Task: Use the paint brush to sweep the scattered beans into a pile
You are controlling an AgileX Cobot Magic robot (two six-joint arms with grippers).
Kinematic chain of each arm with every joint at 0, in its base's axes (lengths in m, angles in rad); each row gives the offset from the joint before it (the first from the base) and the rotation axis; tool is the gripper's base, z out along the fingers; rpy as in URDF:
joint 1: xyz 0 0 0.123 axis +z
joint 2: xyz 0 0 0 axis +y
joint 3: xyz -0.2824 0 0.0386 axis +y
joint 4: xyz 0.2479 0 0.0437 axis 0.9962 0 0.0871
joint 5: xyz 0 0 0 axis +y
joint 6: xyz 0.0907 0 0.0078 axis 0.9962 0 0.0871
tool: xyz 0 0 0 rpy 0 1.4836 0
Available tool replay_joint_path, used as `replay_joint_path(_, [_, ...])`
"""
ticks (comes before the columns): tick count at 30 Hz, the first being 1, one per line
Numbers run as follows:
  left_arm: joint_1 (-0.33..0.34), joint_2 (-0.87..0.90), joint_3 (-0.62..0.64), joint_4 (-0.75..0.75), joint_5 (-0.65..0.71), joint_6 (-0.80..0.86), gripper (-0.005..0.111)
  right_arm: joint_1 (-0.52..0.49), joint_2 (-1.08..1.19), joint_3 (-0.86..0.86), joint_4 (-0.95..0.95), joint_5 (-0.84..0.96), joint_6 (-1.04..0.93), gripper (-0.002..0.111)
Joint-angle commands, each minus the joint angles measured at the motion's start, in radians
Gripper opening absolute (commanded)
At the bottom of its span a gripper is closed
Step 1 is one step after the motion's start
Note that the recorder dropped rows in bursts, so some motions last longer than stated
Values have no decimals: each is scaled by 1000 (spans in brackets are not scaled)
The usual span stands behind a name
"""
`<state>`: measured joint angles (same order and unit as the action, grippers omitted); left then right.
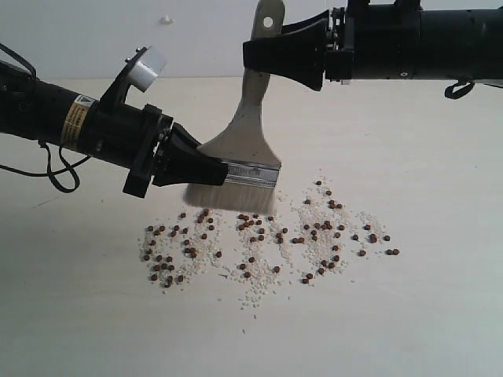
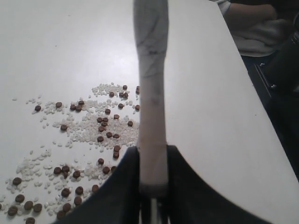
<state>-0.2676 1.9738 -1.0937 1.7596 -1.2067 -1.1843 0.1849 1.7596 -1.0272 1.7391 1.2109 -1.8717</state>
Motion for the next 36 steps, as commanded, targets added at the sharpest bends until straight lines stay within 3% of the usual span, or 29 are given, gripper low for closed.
replay_joint_path(1, [-1,-4,0,-15,-14,22,0,31,2,-6,5,10,34,67])
replay_joint_path(6, [-1,-4,0,-15,-14,26,0,60,2,-14,5,10,-96,62])
replay_joint_path(15, [-1,-4,0,-18,-14,26,0,60,2,-23,5,10,-96,59])
replay_joint_path(20, [-1,-4,0,-18,-14,26,0,60,29,-60,5,10,-2,59])
replay_joint_path(30, [-1,-4,0,-24,-14,48,0,60,102,-77,5,10,-86,47])
replay_joint_path(36, [-1,-2,0,-135,-14,119,0,60,102,-88,5,10,-93,43])
